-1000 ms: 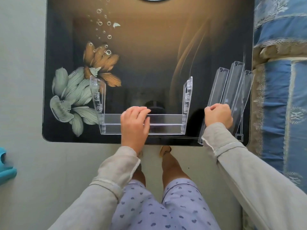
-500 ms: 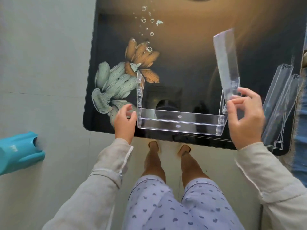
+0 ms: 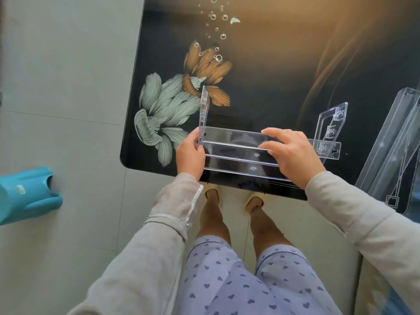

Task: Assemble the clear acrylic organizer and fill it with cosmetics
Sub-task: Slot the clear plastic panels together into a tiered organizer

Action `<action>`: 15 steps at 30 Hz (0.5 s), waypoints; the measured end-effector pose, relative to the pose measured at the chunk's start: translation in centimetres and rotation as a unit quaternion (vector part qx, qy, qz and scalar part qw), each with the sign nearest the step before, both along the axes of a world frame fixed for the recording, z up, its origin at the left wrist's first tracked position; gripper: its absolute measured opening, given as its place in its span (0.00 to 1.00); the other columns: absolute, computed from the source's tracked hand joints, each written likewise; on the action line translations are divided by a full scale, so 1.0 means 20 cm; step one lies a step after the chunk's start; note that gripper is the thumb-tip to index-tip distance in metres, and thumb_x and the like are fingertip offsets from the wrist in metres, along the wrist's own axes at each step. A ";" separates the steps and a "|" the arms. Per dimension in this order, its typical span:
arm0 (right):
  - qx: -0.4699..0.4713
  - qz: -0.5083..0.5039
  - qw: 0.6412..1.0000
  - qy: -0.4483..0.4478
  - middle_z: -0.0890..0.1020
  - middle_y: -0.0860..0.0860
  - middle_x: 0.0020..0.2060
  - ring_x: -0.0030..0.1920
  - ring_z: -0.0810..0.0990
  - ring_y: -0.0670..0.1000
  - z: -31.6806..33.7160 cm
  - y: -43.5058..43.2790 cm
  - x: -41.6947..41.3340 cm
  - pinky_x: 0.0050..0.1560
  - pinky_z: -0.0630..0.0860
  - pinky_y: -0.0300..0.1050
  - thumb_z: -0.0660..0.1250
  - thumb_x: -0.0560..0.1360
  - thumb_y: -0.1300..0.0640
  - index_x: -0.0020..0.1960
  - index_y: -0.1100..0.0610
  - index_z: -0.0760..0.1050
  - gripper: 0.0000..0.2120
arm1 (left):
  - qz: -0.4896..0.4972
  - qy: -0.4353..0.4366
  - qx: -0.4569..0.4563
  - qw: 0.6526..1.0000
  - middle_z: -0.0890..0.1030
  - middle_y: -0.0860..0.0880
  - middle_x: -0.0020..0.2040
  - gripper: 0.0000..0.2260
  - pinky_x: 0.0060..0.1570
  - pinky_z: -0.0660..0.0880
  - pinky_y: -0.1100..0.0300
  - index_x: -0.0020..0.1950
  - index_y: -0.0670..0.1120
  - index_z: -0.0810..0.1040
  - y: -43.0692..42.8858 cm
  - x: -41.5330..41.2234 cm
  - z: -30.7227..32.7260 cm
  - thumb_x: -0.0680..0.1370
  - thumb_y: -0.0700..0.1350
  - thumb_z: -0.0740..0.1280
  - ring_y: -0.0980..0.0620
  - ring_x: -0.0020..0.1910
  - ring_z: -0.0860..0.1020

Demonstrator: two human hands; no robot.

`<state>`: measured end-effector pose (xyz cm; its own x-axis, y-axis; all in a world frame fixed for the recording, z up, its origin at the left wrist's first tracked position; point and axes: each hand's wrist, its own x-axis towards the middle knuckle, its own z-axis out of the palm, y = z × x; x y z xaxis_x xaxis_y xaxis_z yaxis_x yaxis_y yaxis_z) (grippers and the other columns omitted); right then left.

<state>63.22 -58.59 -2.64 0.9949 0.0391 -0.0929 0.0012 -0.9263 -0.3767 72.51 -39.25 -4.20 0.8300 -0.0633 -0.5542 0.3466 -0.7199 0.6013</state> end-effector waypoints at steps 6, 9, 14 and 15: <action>0.006 -0.022 0.999 0.034 0.82 0.62 0.54 0.49 0.81 0.65 -0.02 0.03 0.04 0.52 0.76 0.60 0.75 0.64 0.70 0.45 0.62 0.83 0.11 | -0.002 -0.005 -0.004 1.000 0.79 0.44 0.60 0.21 0.59 0.74 0.53 0.68 0.47 0.70 0.00 0.00 0.00 0.78 0.32 0.57 0.45 0.58 0.77; 0.020 -0.025 0.998 0.052 0.81 0.62 0.54 0.48 0.82 0.65 -0.02 0.02 0.04 0.52 0.76 0.61 0.72 0.66 0.71 0.46 0.63 0.83 0.10 | -0.003 -0.003 -0.003 1.000 0.78 0.44 0.62 0.20 0.61 0.74 0.51 0.69 0.47 0.70 0.00 0.00 0.00 0.78 0.33 0.58 0.45 0.60 0.76; 0.027 -0.022 0.997 0.075 0.81 0.62 0.56 0.50 0.81 0.64 -0.02 0.01 0.05 0.54 0.76 0.61 0.71 0.68 0.71 0.47 0.64 0.83 0.09 | -0.011 -0.011 0.004 1.000 0.79 0.44 0.62 0.20 0.60 0.74 0.52 0.69 0.46 0.69 0.00 -0.01 -0.01 0.78 0.33 0.58 0.45 0.59 0.77; 0.026 -0.020 0.997 0.076 0.81 0.62 0.56 0.50 0.81 0.65 -0.02 0.01 0.06 0.54 0.76 0.61 0.71 0.68 0.71 0.47 0.64 0.83 0.09 | -0.012 -0.011 0.007 1.000 0.79 0.44 0.62 0.20 0.60 0.74 0.51 0.69 0.46 0.69 0.00 -0.01 -0.01 0.78 0.33 0.58 0.45 0.59 0.77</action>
